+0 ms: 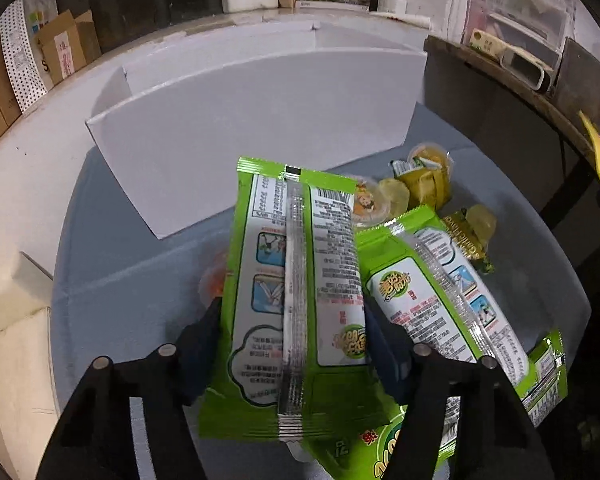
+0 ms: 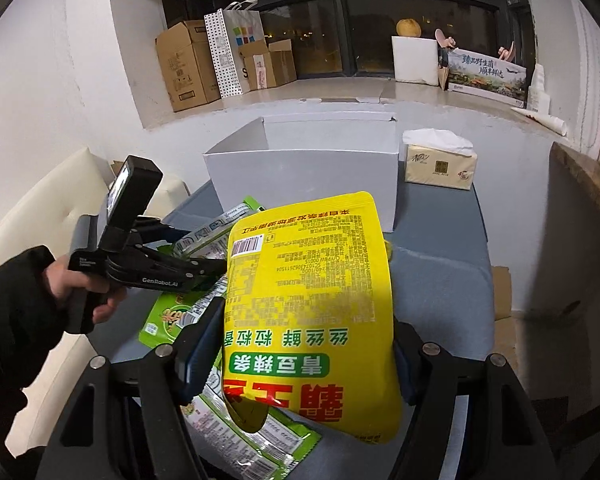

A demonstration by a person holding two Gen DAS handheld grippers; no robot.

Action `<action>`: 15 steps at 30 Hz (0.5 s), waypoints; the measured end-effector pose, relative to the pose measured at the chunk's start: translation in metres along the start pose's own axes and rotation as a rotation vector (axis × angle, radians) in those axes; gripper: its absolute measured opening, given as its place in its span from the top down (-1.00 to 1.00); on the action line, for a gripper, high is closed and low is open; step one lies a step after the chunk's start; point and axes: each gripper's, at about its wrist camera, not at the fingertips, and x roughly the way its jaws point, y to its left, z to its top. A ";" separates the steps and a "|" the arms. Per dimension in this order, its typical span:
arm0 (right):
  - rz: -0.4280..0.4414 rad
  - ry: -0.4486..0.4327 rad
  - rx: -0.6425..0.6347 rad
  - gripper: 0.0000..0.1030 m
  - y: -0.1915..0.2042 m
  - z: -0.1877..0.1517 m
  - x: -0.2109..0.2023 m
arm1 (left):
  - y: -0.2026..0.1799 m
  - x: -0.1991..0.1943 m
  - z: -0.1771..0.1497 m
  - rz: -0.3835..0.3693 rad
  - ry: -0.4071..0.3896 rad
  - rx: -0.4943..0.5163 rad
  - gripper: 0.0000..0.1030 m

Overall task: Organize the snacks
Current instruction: 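Carry both bags over the white box and open both tools to drop them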

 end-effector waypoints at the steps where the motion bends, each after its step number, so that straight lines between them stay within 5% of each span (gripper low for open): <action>1: 0.001 -0.001 -0.001 -0.46 0.000 0.000 0.000 | 0.000 -0.004 -0.001 -0.005 -0.012 -0.009 -0.34; 9: 0.013 -0.038 0.005 -0.46 0.005 0.015 0.004 | 0.009 -0.058 -0.004 -0.014 -0.169 -0.127 -0.33; 15: -0.006 -0.092 0.005 -0.46 -0.001 0.066 0.024 | 0.037 -0.089 0.036 -0.039 -0.265 -0.251 -0.33</action>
